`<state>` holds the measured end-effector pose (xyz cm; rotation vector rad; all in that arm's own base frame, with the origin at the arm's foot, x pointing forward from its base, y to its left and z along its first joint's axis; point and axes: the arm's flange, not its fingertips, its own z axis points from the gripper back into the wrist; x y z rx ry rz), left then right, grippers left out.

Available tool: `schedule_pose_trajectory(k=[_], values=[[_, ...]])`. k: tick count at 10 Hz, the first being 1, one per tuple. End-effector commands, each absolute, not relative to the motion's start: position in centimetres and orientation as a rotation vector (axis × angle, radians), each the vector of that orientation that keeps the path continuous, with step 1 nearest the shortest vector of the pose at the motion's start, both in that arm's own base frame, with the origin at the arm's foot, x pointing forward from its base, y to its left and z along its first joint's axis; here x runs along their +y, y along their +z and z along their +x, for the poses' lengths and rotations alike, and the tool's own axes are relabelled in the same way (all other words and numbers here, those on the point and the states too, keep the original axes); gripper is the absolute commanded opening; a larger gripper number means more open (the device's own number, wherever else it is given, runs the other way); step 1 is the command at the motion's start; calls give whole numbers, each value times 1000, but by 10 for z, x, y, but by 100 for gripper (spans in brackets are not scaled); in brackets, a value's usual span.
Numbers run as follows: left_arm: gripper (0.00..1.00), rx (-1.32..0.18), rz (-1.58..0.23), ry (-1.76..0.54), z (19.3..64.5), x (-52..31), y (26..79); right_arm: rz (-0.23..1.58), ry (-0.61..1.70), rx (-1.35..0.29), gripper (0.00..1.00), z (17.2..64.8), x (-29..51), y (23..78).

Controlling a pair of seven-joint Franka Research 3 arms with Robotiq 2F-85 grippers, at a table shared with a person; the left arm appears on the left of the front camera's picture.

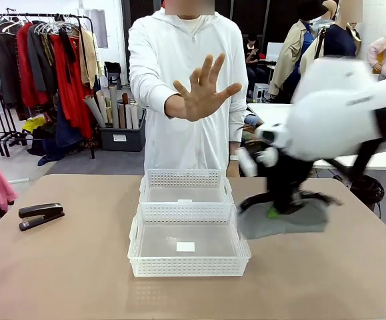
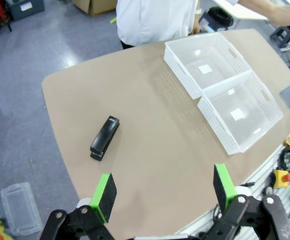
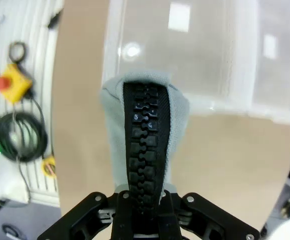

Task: Distribute items into two baskets.
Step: Move the picked Pencil pouch towards the Organizing basket indicated by the person, stopping as directed, then place the picked Pencil pouch into the Organizing basket as instructed by the person.

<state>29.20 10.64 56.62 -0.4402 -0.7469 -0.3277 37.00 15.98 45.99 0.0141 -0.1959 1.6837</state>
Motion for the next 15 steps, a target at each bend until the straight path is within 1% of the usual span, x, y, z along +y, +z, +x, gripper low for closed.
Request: schedule_pose_trajectory(k=[1, 5, 6, 15], values=[[100, -749, -443, -330, 292, 106, 566, 5, 1706, -213, 0, 363, 98, 487], [100, -749, -443, -330, 292, 106, 566, 44, 1662, -232, 0, 371, 78, 489], [100, -749, -443, -330, 292, 106, 566, 30, 1648, -227, 0, 364, 69, 494], [100, -749, -443, -330, 292, 106, 566, 30, 1648, -227, 0, 364, 69, 494]])
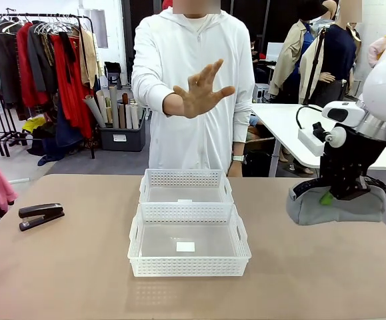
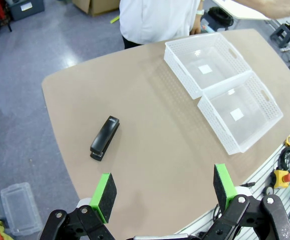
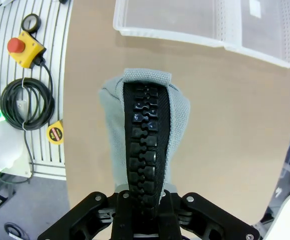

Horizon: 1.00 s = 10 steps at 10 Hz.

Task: Distribute items into two baskets.
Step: Place the picked Pencil pouch into the Organizing basket as instructed by the person.

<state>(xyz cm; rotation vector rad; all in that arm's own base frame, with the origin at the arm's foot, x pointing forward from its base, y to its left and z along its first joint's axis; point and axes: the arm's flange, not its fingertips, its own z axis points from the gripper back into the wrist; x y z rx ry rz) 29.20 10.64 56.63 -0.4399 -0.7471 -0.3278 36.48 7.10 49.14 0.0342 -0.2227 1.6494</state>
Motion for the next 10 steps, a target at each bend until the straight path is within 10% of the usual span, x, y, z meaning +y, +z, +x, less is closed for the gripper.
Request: schedule_pose_trajectory(k=[1, 10], values=[[100, -749, -443, -330, 292, 106, 566, 30, 1648, -227, 0, 364, 69, 494], [100, -749, -443, -330, 292, 106, 566, 30, 1648, -227, 0, 364, 69, 494]])
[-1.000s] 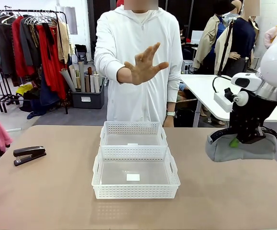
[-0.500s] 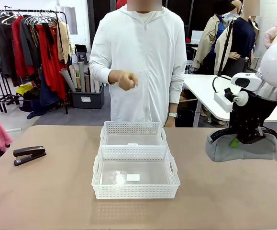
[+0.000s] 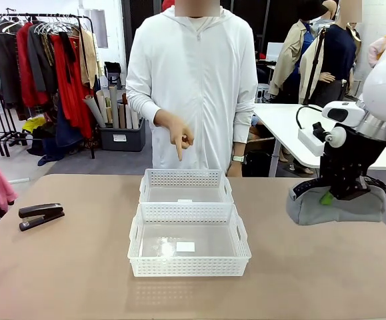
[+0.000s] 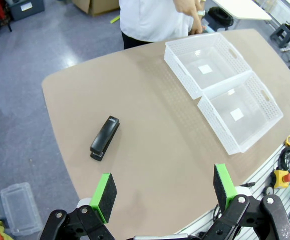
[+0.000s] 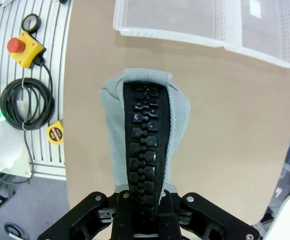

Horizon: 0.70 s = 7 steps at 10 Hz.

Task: Distribute items into two baskets.
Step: Place the picked Pencil pouch into the Organizing basket as instructed by the person.

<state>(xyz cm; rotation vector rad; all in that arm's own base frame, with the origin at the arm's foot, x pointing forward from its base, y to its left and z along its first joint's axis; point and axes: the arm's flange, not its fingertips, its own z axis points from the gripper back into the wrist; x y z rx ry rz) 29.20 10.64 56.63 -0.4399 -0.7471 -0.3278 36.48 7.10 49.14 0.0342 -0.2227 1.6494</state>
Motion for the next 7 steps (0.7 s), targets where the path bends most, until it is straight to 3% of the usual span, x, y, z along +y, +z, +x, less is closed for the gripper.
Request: schedule_pose_trajectory(k=[1, 7], values=[[100, -749, -443, -330, 292, 106, 566, 30, 1648, -227, 0, 364, 69, 494], [100, -749, -443, -330, 292, 106, 566, 41, 1685, -223, 0, 375, 79, 491]])
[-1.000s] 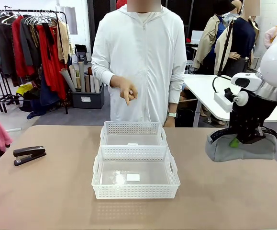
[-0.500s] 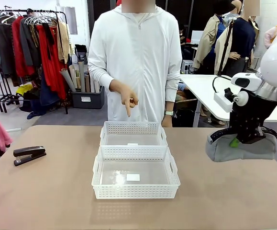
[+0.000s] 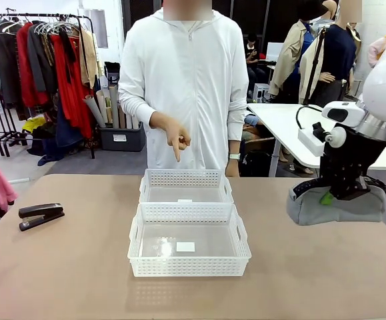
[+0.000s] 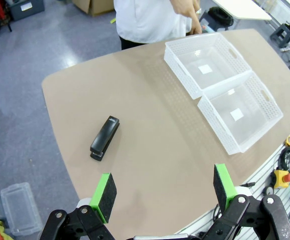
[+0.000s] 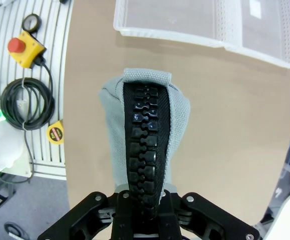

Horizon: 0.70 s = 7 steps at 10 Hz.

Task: Distribute items into two baskets.
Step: Place the picked Pencil pouch into the Organizing basket as instructed by the person.

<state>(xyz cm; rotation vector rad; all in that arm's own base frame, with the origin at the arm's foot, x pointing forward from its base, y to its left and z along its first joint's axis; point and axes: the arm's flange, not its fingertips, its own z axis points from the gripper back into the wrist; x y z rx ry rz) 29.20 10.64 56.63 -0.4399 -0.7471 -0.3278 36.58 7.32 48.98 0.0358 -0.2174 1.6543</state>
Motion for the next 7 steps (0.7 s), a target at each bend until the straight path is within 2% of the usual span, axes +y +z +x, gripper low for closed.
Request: schedule_pose_trajectory(k=[1, 3, 7], values=[[100, -749, -443, -330, 292, 106, 566, 28, 1714, -236, 0, 383, 88, 493], [100, -749, -443, -330, 292, 106, 566, 42, 1758, -298, 0, 396, 106, 498], [100, -749, -443, -330, 292, 106, 566, 45, 1791, -293, 0, 430, 153, 496]])
